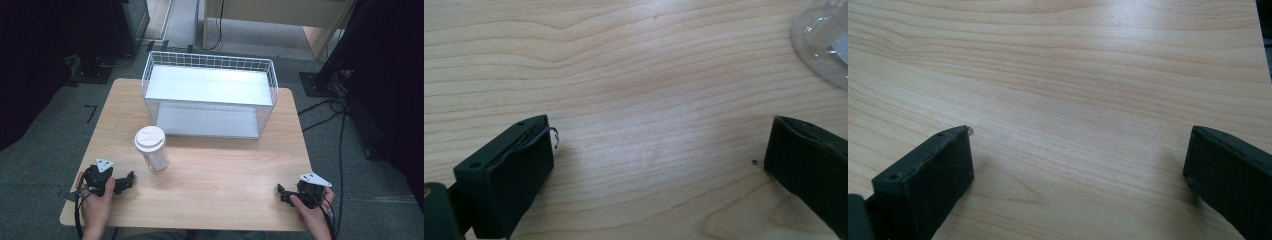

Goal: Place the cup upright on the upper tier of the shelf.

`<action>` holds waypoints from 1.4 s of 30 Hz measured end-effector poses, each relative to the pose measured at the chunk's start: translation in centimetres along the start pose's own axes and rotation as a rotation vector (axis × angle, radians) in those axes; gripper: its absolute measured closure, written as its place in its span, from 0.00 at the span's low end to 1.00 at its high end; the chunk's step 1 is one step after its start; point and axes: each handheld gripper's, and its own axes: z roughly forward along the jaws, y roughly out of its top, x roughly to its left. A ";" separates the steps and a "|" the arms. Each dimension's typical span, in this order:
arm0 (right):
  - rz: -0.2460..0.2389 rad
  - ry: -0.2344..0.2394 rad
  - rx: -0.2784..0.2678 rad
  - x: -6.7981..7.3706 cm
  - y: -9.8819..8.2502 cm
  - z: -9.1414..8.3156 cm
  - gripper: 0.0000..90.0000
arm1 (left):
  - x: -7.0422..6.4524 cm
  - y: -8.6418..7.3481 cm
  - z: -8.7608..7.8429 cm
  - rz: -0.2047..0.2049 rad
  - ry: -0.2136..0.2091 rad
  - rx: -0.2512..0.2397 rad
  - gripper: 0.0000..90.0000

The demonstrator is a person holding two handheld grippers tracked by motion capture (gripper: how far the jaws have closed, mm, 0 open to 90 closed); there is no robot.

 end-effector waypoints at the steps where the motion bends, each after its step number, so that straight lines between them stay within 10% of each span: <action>1: 0.002 0.000 0.001 0.0 0.0 0.0 0.00 | 0.0 0.0 -0.1 0.003 -0.001 0.002 0.00; 20: 0.000 -0.002 0.000 0.0 0.1 0.1 0.00 | -0.5 0.0 -1.6 0.014 -0.097 -0.067 0.00; 42: 0.000 -0.002 0.000 0.0 0.1 0.1 0.00 | -4.3 0.5 -3.2 0.112 -0.214 -0.159 0.00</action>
